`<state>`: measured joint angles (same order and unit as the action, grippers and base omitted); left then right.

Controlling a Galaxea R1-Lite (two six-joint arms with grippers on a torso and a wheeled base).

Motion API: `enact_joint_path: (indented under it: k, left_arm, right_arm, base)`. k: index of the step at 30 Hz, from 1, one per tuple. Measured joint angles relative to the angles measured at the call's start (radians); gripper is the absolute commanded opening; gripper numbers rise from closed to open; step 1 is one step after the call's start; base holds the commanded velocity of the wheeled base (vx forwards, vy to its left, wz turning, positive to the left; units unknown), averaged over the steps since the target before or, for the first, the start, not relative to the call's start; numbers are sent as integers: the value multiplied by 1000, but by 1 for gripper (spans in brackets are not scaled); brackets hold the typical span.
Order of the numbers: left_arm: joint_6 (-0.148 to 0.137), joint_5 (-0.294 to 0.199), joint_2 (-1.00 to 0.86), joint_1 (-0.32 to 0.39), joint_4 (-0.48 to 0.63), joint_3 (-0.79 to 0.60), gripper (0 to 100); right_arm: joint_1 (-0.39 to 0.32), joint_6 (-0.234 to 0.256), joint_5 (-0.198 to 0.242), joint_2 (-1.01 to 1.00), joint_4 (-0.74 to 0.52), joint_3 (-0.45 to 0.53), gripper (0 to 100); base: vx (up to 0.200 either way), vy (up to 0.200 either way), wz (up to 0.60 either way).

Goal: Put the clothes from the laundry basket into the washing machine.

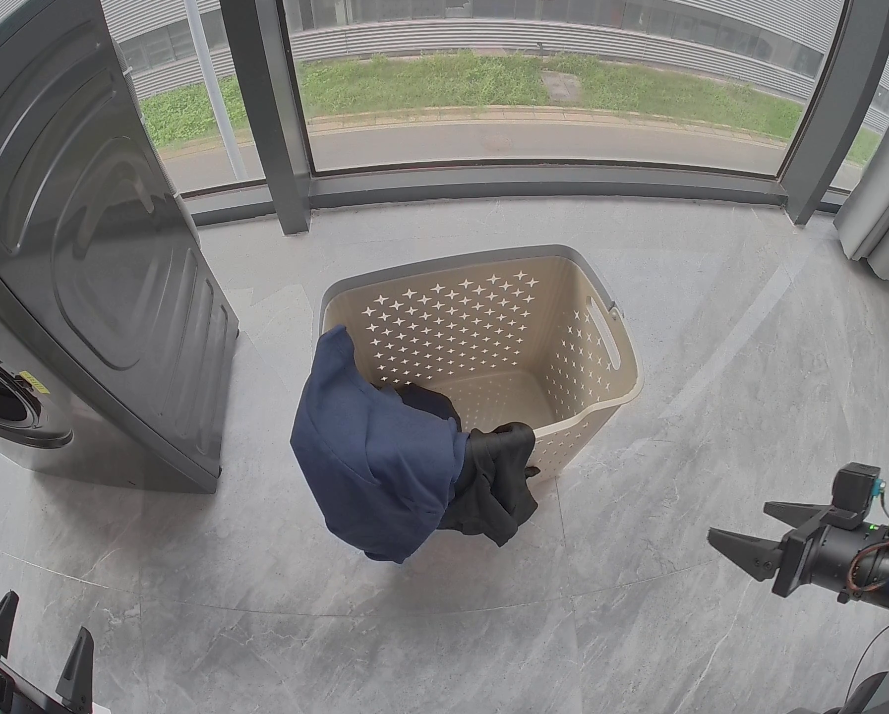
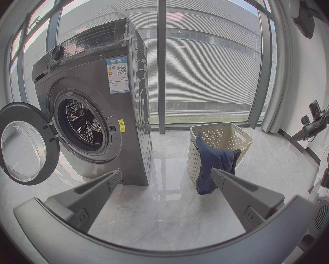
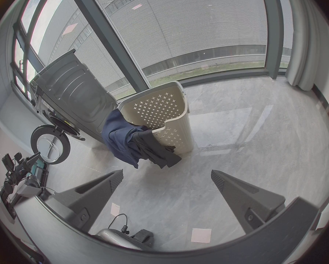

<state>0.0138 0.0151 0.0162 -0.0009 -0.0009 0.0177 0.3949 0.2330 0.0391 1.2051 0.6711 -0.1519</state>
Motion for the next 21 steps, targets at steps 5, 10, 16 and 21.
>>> enact_joint_path:
  k: [5, 10, 16, 21]
  left_arm:
    - [1, 0, 0, 1, 0, 0, 100]
    - [2, 0, 0, 1, 0, 0, 100]
    - [3, 0, 0, 1, 0, 0, 100]
    - [3, 0, 0, 1, 0, 0, 100]
  right_arm:
    - [57, 24, -17, 129, 64, -3, 100]
    - [112, 52, -54, 200, 71, -15, 100]
    - [162, 79, -85, 260, 71, -64, 100]
    - [179, 83, -90, 322, 104, -106, 100]
  base:
    - [0, 0, 0]
    - [0, 0, 0]
    - [0, 0, 0]
    - [0, 0, 0]
